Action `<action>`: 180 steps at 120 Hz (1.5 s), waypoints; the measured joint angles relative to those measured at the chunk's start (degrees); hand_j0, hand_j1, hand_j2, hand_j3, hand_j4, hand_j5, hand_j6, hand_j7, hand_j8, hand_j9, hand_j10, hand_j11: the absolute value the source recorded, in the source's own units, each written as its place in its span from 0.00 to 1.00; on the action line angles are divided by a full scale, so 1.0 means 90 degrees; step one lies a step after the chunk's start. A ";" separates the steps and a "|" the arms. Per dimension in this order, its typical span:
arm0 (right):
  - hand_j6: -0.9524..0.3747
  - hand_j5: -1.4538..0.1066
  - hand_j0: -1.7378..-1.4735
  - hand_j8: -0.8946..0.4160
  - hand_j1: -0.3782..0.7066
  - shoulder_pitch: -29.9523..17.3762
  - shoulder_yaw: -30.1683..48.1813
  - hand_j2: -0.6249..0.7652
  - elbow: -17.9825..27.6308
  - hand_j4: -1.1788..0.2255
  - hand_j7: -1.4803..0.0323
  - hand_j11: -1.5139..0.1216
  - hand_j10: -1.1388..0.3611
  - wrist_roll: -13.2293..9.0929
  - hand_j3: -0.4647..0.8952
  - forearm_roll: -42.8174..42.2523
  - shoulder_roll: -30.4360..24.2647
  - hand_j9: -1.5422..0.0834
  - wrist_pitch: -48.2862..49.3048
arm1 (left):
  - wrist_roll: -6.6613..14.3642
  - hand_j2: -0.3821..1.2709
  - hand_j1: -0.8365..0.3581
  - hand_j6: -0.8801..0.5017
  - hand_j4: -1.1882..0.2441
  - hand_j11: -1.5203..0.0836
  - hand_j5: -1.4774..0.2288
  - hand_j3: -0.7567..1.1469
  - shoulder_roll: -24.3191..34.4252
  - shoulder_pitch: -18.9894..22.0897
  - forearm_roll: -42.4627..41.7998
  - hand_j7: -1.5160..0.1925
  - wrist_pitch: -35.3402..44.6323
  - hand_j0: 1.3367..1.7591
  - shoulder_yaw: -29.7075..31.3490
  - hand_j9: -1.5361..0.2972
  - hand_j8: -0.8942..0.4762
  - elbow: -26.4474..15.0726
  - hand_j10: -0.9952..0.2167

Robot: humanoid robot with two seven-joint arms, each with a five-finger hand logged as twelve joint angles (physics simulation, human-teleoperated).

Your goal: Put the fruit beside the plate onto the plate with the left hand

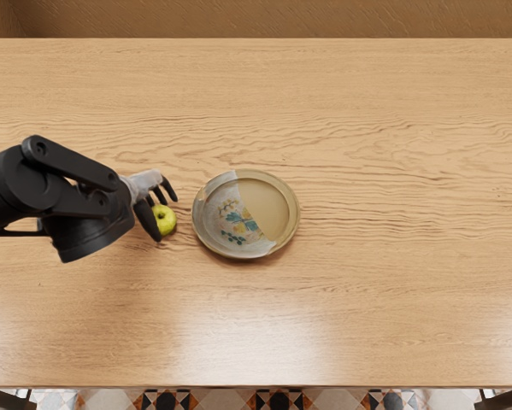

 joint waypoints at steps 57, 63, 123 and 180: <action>0.72 0.93 0.30 0.68 0.03 0.0000 0.0000 0.45 0.0000 0.84 0.98 0.93 0.76 0.0000 0.34 0.0000 0.0000 0.95 0.0001 | 0.0023 0.34 0.48 0.28 0.45 0.50 0.45 0.40 -0.0130 0.0152 0.0001 0.47 0.0069 0.76 -0.0009 0.45 0.31 0.0113 0.37; 0.72 0.93 0.30 0.68 0.03 0.0000 0.0000 0.45 0.0000 0.84 0.98 0.93 0.76 0.0000 0.34 0.0000 0.0000 0.95 0.0002 | 0.0023 0.36 0.48 0.28 0.45 0.50 0.44 0.40 -0.0077 0.0133 -0.0004 0.47 0.0068 0.76 -0.0009 0.44 0.31 0.0121 0.37; 0.72 0.93 0.30 0.68 0.03 0.0000 0.0000 0.45 0.0000 0.84 0.98 0.93 0.76 0.0000 0.34 0.0000 0.0000 0.95 0.0002 | 0.0025 0.37 0.48 0.29 0.46 0.52 0.45 0.40 -0.0942 -0.1073 -0.0571 0.48 -0.0031 0.76 -0.0007 0.46 0.32 0.0115 0.38; 0.72 0.93 0.30 0.68 0.03 0.0000 0.0000 0.45 0.0000 0.84 0.98 0.93 0.76 0.0000 0.34 0.0000 0.0000 0.95 0.0002 | -0.0030 0.25 0.86 0.55 0.74 0.84 0.77 0.40 -0.0509 -0.1394 -0.0956 0.79 -0.0168 0.76 -0.0254 0.75 0.56 0.0165 0.71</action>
